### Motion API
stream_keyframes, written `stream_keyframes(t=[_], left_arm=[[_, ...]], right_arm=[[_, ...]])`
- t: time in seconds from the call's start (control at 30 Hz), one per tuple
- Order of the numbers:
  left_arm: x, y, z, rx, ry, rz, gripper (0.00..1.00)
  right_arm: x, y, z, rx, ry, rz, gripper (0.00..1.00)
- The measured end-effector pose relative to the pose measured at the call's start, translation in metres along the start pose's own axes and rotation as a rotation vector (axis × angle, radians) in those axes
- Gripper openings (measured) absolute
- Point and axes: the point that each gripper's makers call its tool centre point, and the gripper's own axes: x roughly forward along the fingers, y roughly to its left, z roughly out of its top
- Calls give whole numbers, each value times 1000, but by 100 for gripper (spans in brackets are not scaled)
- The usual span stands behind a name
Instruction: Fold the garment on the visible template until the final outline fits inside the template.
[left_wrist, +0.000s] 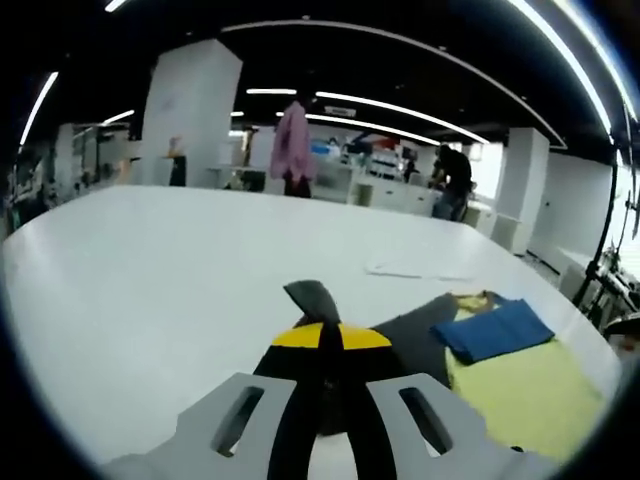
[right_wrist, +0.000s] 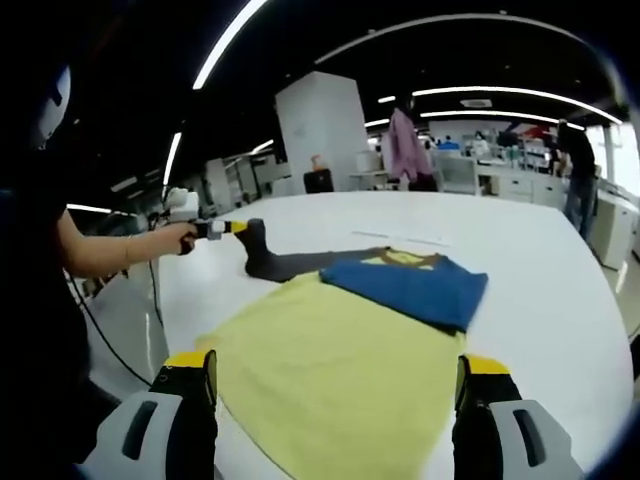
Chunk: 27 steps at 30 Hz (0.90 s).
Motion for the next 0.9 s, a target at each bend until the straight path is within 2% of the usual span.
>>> stream_keyframes(t=[0.27,0.5,0.9], left_arm=[[8,-32,9,-10,-17,-50,1],[16,-51,13,-33,-22,-88,1],[28,-94,26,-37,-36,-179,1]], right_arm=[[-2,1,0,-4,-16,15,99],[-2,5,3,-13,-35,29,99],[-2,10,0,-6,-36,44,99]])
